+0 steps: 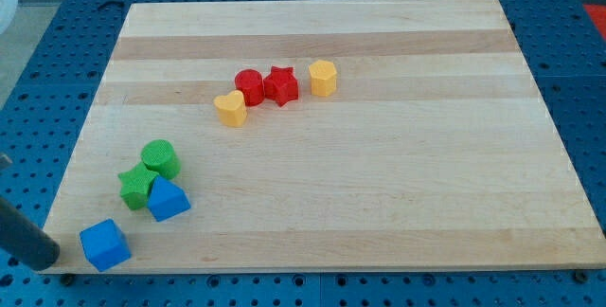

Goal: Slide the blue cube right a bit

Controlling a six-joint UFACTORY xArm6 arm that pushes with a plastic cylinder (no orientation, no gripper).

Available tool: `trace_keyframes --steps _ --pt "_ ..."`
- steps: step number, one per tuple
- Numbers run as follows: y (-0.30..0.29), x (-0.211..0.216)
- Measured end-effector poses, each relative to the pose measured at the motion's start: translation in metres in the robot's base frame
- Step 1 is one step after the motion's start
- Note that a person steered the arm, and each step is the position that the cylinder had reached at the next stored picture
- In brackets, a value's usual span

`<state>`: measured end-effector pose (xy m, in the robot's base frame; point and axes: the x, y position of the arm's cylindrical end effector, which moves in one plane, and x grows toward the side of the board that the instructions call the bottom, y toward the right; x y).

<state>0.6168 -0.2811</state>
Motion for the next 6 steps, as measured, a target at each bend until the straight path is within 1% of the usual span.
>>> trace_keyframes --steps 2,4,6 --pt "0.022 0.001" --pt "0.041 -0.025" --pt "0.039 -0.022"
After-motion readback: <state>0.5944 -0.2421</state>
